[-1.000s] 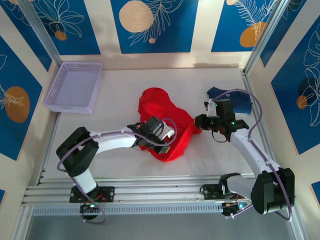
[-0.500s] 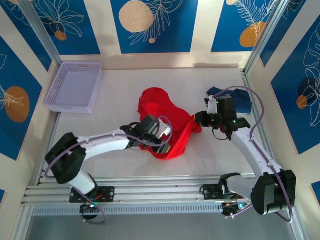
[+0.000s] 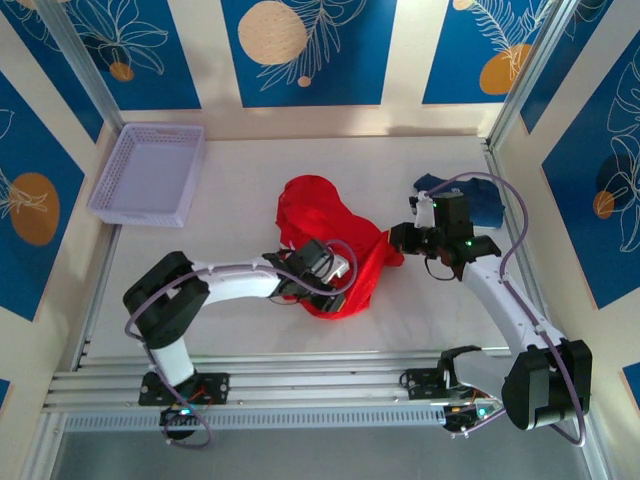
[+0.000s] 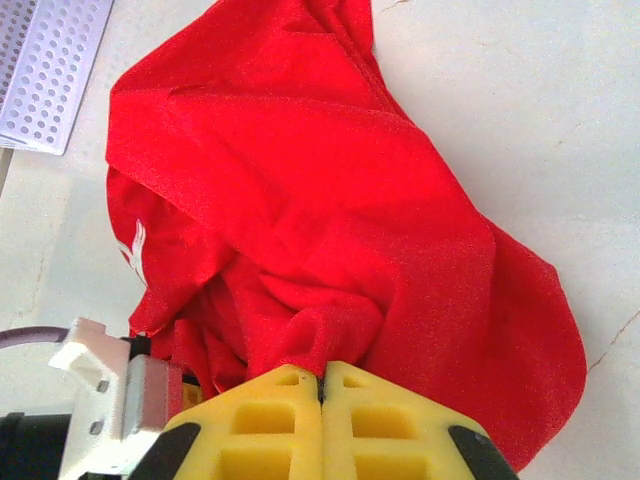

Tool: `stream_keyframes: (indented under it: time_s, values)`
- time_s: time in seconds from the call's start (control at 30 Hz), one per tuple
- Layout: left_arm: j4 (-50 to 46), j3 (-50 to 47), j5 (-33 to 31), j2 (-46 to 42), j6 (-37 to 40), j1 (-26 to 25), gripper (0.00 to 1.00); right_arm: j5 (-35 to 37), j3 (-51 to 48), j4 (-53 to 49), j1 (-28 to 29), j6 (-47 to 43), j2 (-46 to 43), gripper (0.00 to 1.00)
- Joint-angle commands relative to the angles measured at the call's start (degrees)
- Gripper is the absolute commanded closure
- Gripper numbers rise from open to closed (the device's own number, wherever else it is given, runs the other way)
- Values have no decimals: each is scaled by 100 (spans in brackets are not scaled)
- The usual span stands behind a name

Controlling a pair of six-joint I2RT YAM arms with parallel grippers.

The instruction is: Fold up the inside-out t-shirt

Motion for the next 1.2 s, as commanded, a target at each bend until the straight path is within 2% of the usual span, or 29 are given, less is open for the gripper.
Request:
stream_keyframes:
  time_s: [0.0,0.13,0.17,0.2,0.3,0.4,0.53,0.63,0.67,0.7,0.8,0.97,1.07,1.17]
  values:
    - [160,187,-162,168,-88,-32,63,-66,36,-7,-16,-30,-60,100]
    - [403,47,-151,-84,-235,33,92,-6,50,-73,-23,-76,-72,100]
    - [464,-28,-118,-228,-282,65,97,44,69,-101,-26,-97,-91,100]
    - [529,-120,-44,-444,-337,121,100,118,108,-140,-28,-123,-117,100]
    - [860,-473,395,-1285,-579,360,100,481,282,-273,-34,-179,-142,100]
    - [1369,-827,914,-2182,-1024,680,100,803,568,-189,-12,-139,-2,95]
    - [1422,-958,870,-2977,-1441,1207,100,1214,1268,-104,119,-257,868,80]
    - [1302,-965,805,-3306,-1839,1726,100,1455,2113,-618,165,-416,1786,58]
    - [1236,-941,776,-3371,-1932,1832,100,1557,2220,-686,221,-467,1876,49]
    - [1171,-909,767,-3424,-1987,1917,100,1630,2227,-686,301,-522,1875,46]
    - [860,-786,607,-3481,-1996,2004,100,1559,1767,-428,800,-746,1409,39]
    - [645,-625,513,-3401,-2056,2036,100,685,95,514,1912,-695,117,37]
    - [563,-538,522,-3348,-2084,2045,100,600,-949,1333,2532,-569,-490,36]
    - [528,-468,565,-3310,-2122,2054,100,822,-1515,1857,2955,-510,-672,36]
